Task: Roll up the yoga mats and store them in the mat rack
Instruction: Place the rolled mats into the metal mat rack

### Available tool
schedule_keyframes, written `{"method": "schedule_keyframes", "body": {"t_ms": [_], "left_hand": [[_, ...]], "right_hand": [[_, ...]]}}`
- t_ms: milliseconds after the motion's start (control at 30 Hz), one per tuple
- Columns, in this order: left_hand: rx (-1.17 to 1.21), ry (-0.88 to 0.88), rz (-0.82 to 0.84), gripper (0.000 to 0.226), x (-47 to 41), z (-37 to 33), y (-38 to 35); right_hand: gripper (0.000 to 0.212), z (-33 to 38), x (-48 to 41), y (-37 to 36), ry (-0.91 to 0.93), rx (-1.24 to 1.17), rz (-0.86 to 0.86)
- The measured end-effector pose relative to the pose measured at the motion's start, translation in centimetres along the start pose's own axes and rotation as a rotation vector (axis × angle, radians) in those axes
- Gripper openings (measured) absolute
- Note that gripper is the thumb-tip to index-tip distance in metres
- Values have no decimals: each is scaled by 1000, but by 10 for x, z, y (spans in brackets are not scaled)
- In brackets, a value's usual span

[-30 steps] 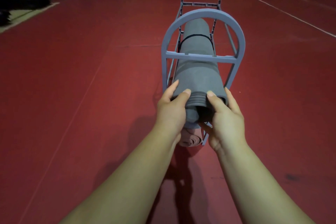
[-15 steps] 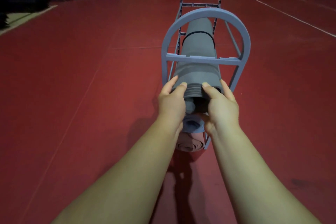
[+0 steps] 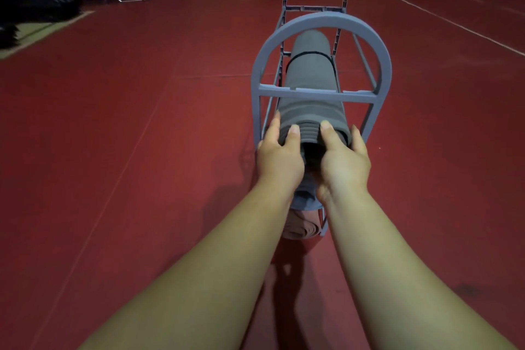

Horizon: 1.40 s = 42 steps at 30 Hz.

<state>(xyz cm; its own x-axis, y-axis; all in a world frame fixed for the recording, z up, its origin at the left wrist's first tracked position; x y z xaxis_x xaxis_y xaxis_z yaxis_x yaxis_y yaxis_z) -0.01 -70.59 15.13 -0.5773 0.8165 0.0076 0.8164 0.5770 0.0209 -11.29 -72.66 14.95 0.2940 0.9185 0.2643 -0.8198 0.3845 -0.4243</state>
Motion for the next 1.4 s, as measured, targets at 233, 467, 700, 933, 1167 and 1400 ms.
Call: {"method": "schedule_keyframes", "body": {"t_ms": [233,467,700,933,1167,1400], "left_hand": [[-80,-91,50,68,21,8,7],[10,-62,-46,60,51,22,49],[-125,-3,-125,60,92,42,111],[-254,85,-318,60,188,70,245],[-426,276,-602,65,370,111,453],[-530,431,-891,69,556,132,596]], "right_hand": [[92,5,9,22,155,255,18],[75,6,24,52,273,393,112],[70,-1,58,70,286,503,122],[76,-78,148,63,161,775,470],[66,-184,344,43,97,1064,1109],[71,-282,545,69,11,1202,1529]]}}
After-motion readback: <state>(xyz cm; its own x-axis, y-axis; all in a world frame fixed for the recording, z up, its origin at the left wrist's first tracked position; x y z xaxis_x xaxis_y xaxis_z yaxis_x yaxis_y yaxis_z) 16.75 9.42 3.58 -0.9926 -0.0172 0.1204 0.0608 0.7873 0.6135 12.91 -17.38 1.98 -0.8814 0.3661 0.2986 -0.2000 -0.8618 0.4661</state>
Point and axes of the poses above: each hand's wrist, its own x-axis away from the middle knuckle, its own y-axis out of the back of the hand, z = x × y, the point moved 5 cm from there along -x, towards the middle knuckle, and after that the axes turned 3 degrees about -z, right-handed, at the moved point
